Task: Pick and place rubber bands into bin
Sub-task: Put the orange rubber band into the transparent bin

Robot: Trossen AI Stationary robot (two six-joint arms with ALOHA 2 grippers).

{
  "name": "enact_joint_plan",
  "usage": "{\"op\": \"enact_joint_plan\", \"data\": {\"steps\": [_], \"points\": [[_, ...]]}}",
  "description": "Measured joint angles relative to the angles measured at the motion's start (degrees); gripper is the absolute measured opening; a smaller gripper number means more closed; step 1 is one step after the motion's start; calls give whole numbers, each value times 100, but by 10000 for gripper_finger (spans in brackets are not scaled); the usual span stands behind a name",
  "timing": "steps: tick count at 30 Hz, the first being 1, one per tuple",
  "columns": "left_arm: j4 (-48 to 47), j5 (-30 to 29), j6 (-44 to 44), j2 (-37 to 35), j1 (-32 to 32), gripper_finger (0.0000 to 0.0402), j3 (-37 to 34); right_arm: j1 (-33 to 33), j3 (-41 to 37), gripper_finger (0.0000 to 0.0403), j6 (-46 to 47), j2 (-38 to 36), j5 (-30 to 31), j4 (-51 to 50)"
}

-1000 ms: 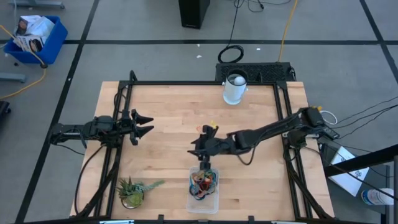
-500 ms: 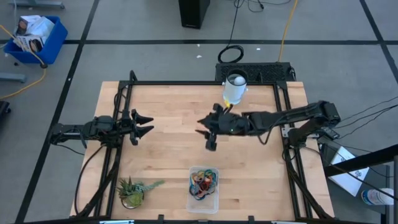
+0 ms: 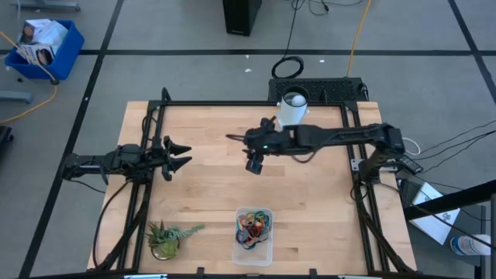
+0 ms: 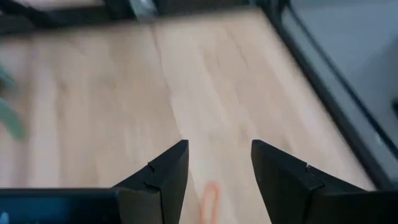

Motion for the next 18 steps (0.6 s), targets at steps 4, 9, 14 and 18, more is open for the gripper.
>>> {"op": "enact_joint_plan", "data": {"steps": [4,9,14,18], "points": [[-2,0,2,1,0,237,0,-108,-394,169,-40,380,-404,-71],[-7,0,2,0,0,237,0,-152,-1027,169,24,817,-970,648],[-7,0,2,0,0,237,0,-222,-1448,169,-34,1177,-1343,845],[-11,0,2,0,0,237,0,-345,-1738,169,-39,1238,-1344,1044]]}}
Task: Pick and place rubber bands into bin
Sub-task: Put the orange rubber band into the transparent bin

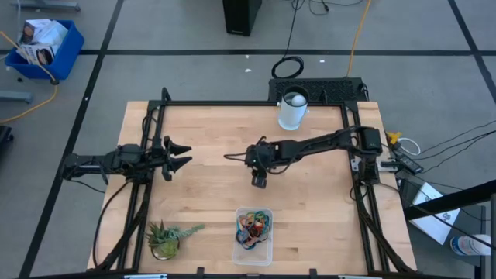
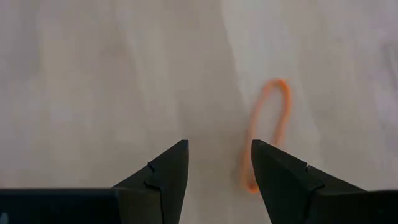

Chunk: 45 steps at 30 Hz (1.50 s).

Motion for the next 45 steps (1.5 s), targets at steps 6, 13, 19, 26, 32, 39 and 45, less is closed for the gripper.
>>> {"op": "enact_joint_plan", "data": {"steps": [6,13,19,26,32,39,45], "points": [[-4,0,0,0,0,237,0,-229,-300,169,29,1,3,363],[-4,0,2,0,0,237,0,-289,-652,169,64,1,-7,819],[-4,-2,2,0,1,237,0,-294,-1047,169,326,-25,-3,1022],[-4,-2,2,1,1,237,0,-316,-1361,167,520,-45,23,1350],[-2,-2,0,0,2,237,0,-348,-1369,129,533,-32,42,1490],[-2,-2,-18,1,2,237,0,-463,-1374,45,540,-21,29,1507],[-2,0,-26,0,2,237,0,-493,-1374,8,640,-14,38,1526]]}}
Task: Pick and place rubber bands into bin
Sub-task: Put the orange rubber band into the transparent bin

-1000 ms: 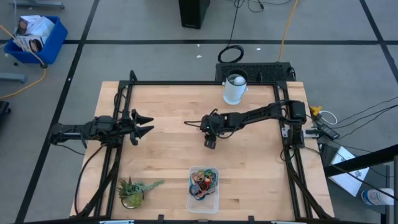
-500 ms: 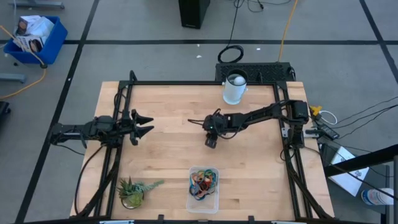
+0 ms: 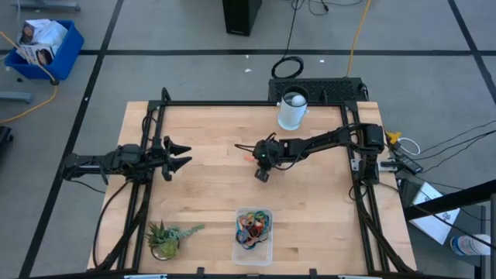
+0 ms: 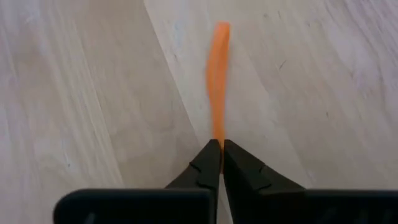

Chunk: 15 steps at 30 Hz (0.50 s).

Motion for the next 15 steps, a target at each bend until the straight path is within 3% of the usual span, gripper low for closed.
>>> {"op": "enact_joint_plan", "data": {"steps": [7,15], "points": [[2,0,0,0,-1,237,0,53,-27,3,275,-216,-28,52],[7,0,2,2,-2,237,0,529,-24,1,252,-1623,41,988]]}}
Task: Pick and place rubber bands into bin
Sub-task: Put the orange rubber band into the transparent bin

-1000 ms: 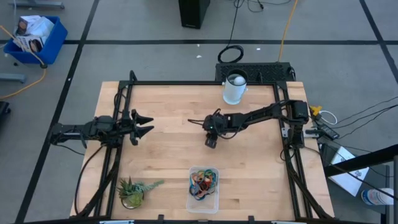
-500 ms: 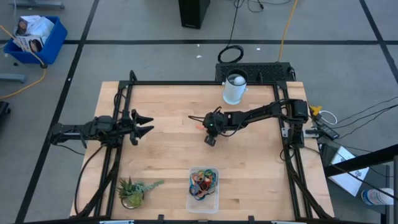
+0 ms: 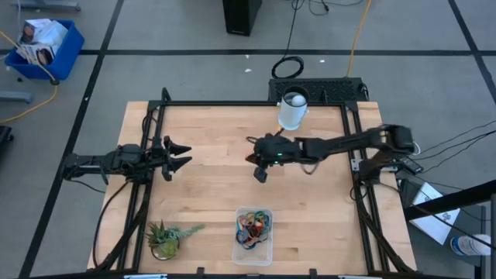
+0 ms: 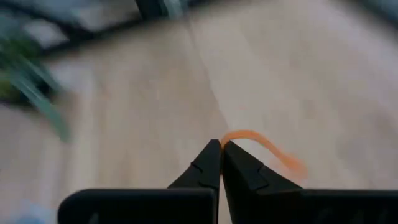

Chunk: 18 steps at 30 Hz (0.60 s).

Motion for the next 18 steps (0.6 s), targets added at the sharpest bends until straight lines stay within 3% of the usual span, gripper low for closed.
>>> {"op": "enact_joint_plan", "data": {"steps": [5,12,15,18], "points": [[-1,0,-92,-2,2,237,0,455,8,1,-479,-1095,406,1177],[-2,2,-151,-2,2,237,0,1019,11,1,-780,-2259,407,2323],[-4,2,-151,-2,2,237,0,1282,222,0,-965,-2560,475,1979],[-4,2,-151,-2,2,237,0,1636,827,0,-1163,-2582,869,857]]}}
